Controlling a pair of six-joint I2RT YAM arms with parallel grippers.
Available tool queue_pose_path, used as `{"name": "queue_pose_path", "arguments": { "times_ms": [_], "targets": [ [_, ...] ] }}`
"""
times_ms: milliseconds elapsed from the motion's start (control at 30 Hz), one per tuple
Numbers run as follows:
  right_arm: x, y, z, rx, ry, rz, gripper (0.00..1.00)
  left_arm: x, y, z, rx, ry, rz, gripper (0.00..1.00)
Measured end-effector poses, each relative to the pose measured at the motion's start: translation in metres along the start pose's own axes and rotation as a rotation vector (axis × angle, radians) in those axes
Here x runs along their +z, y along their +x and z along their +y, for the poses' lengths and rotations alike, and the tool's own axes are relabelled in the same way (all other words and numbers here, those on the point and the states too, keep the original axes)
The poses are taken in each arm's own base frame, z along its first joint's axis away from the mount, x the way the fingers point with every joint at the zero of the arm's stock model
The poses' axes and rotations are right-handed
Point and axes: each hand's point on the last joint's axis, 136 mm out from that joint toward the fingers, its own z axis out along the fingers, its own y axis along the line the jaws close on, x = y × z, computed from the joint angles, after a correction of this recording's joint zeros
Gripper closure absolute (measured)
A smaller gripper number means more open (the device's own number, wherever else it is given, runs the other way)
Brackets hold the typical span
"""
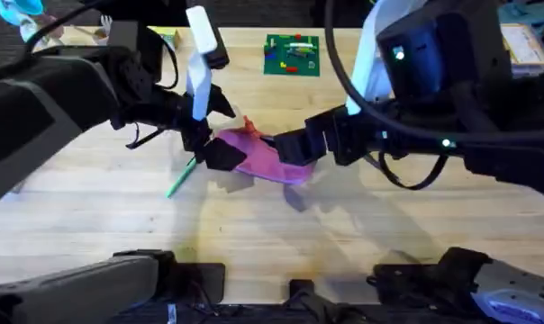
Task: Unzip the bag, pick up the pens from the table one at a time and place them inside, then zip the bag closed.
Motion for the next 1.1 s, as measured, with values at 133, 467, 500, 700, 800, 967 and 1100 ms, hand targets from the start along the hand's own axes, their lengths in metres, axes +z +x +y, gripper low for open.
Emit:
{"name": "queue_pose_path", "arguments": {
  "times_ms": [133,467,500,700,800,967,1100],
  "targets": [
    [0.000,0.001,0.000,-0.027,0.000,0.002,0.005,0.000,0.003,0.001,-0.001,-0.007,0.018,0.008],
    [-0.017,-0.010,0.004,-0.126,0.000,0.001,0.004,-0.028,-0.004,-0.002,-0.063,0.005,0.038,0.008],
    [-0.019,-0.012,0.005,-0.133,-0.001,-0.002,0.004,-0.033,-0.005,-0.005,-0.066,0.007,0.041,0.008],
    [-0.024,-0.017,0.011,-0.172,-0.023,-0.009,0.005,-0.059,-0.005,-0.023,-0.059,0.005,0.049,0.008],
    [-0.025,-0.017,0.015,-0.189,-0.043,0.001,0.005,-0.069,-0.004,-0.030,-0.068,-0.010,0.049,0.008],
    [-0.016,-0.016,0.021,-0.277,-0.057,0.046,0.006,-0.092,-0.005,-0.037,-0.087,-0.076,0.016,0.009],
    [-0.013,-0.015,0.021,-0.317,-0.058,0.053,0.285,-0.096,-0.008,-0.040,-0.080,-0.086,0.007,0.008]
  ]
}}
